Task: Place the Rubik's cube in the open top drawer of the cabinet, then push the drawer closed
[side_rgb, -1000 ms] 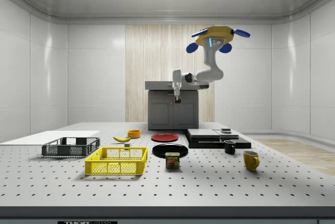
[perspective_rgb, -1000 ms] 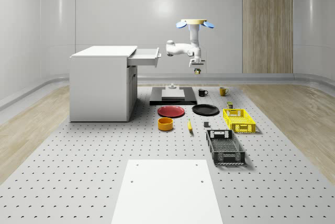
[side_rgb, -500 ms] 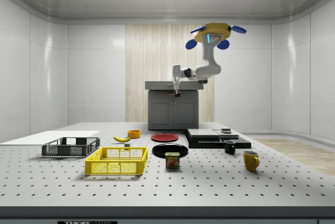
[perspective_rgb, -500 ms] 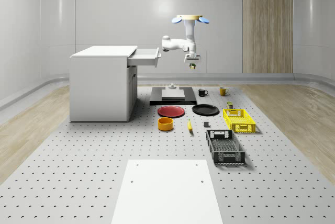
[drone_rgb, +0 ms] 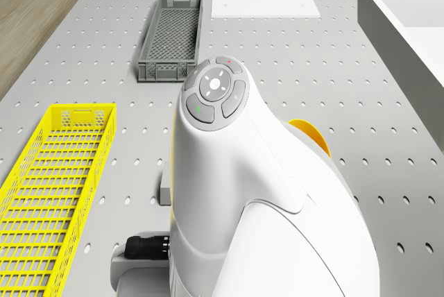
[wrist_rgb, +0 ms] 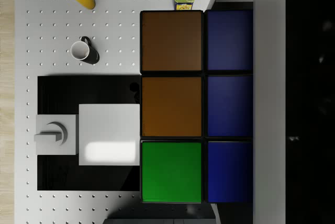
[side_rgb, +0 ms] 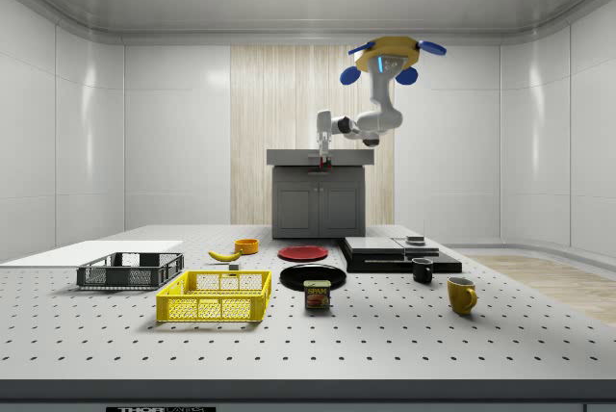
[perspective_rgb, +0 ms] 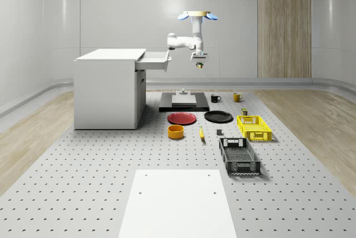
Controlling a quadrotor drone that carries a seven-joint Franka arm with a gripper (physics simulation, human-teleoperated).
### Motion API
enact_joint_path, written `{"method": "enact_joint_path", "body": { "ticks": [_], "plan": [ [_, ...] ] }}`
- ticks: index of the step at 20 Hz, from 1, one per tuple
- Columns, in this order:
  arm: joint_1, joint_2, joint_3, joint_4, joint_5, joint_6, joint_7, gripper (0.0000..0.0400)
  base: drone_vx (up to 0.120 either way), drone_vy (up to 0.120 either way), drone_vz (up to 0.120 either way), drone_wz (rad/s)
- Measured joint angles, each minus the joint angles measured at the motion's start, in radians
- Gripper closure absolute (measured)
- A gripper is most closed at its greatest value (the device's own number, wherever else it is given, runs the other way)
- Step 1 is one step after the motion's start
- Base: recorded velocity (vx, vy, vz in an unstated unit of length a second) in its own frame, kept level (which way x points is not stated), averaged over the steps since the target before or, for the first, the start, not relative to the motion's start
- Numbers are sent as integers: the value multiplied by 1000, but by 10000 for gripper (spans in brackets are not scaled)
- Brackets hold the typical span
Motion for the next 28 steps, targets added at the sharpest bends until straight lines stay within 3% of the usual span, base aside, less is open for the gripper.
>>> {"method": "enact_joint_path", "body": {
  "ticks": [28],
  "plan": [
    [-1, -13, 1, 0, 5, 12, 1, 75, 0, -120, 120, 0]
  ]
}}
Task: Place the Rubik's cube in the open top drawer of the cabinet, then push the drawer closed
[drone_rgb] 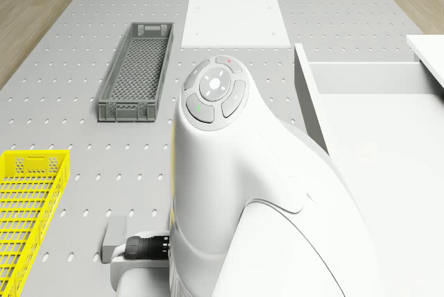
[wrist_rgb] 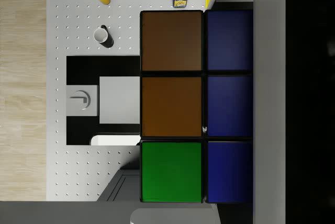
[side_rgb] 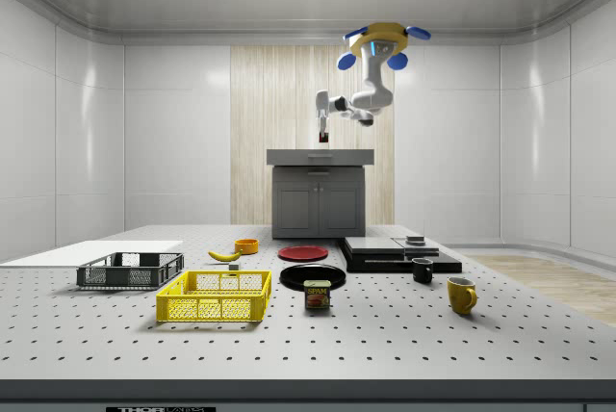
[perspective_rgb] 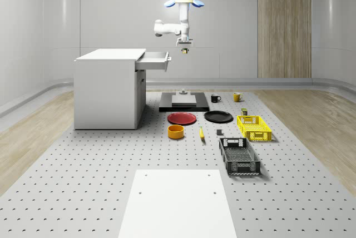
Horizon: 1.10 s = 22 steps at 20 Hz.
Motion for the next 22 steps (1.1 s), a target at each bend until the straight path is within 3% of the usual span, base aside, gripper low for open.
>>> {"method": "enact_joint_path", "body": {
  "ticks": [5, 22],
  "plan": [
    [0, -1, 0, 0, 1, 1, 0, 75, 0, -120, 120, 0],
    [0, -5, 0, 0, 2, 4, 0, 75, 0, -120, 12, 0]
  ]
}}
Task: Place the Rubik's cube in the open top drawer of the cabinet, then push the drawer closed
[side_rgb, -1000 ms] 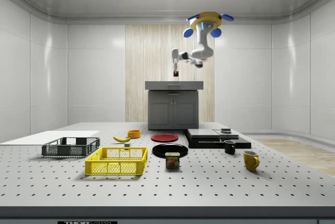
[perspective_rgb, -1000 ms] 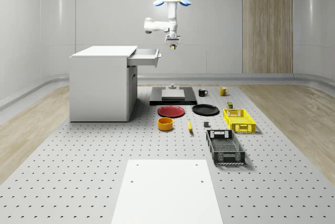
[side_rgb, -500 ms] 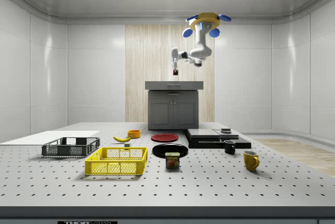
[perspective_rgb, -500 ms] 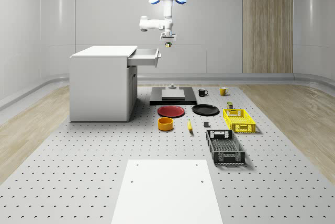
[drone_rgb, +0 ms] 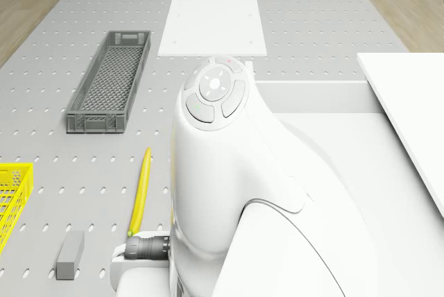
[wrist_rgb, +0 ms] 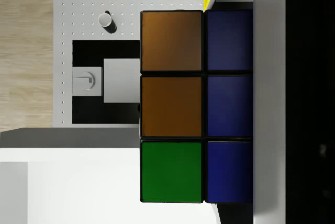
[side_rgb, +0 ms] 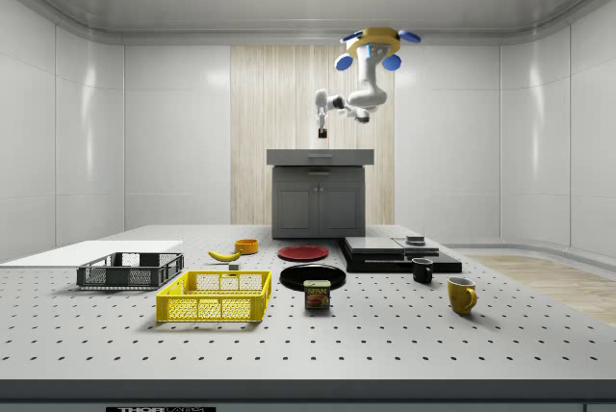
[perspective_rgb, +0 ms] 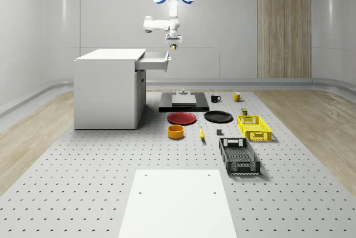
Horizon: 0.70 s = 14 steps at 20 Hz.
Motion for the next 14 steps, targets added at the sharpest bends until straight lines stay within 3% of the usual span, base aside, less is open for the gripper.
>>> {"method": "enact_joint_path", "body": {
  "ticks": [14],
  "plan": [
    [0, -2, 0, 0, 1, 1, 0, 75, 0, -120, 0, 0]
  ]
}}
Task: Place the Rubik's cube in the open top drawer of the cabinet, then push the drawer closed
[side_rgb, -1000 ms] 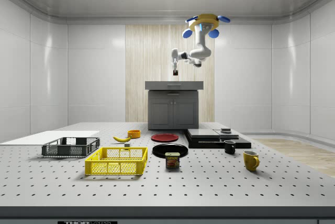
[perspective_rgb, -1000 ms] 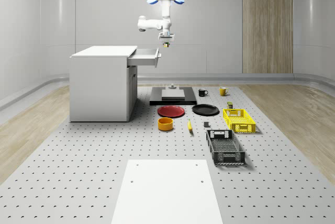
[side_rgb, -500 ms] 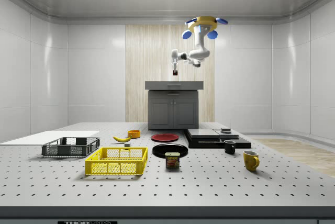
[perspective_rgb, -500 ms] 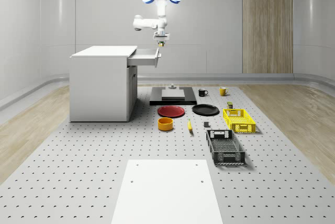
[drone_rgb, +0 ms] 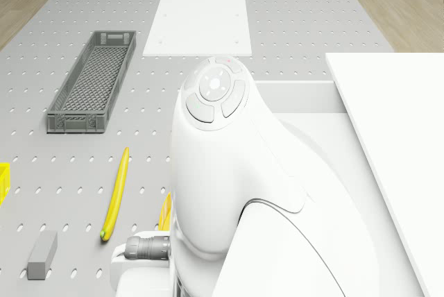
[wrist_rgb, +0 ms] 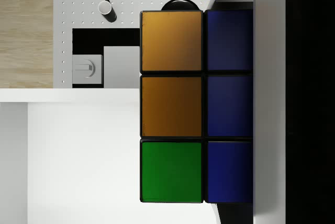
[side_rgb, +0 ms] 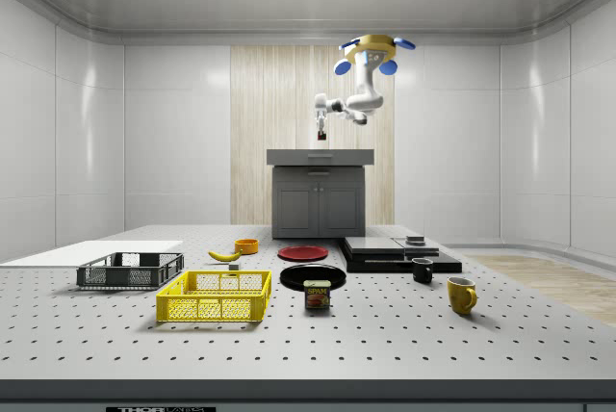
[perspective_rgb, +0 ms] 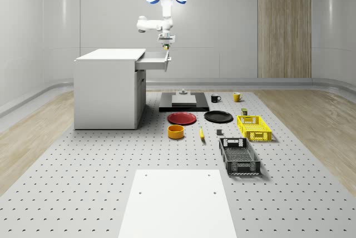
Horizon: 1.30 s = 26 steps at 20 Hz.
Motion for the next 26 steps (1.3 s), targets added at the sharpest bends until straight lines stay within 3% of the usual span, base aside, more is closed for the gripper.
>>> {"method": "enact_joint_path", "body": {
  "ticks": [10, 15, 19, 26],
  "plan": [
    [0, -1, 0, 0, 0, 1, 0, 75, 0, -120, 0, 0],
    [0, -1, 0, 0, 0, 1, 0, 75, 0, -120, -112, 0],
    [0, -1, 0, 0, 0, 1, 0, 75, 0, -120, 0, 0],
    [-7, -3, -65, 7, -62, 22, 2, 75, 0, -11, 0, 0]
  ]
}}
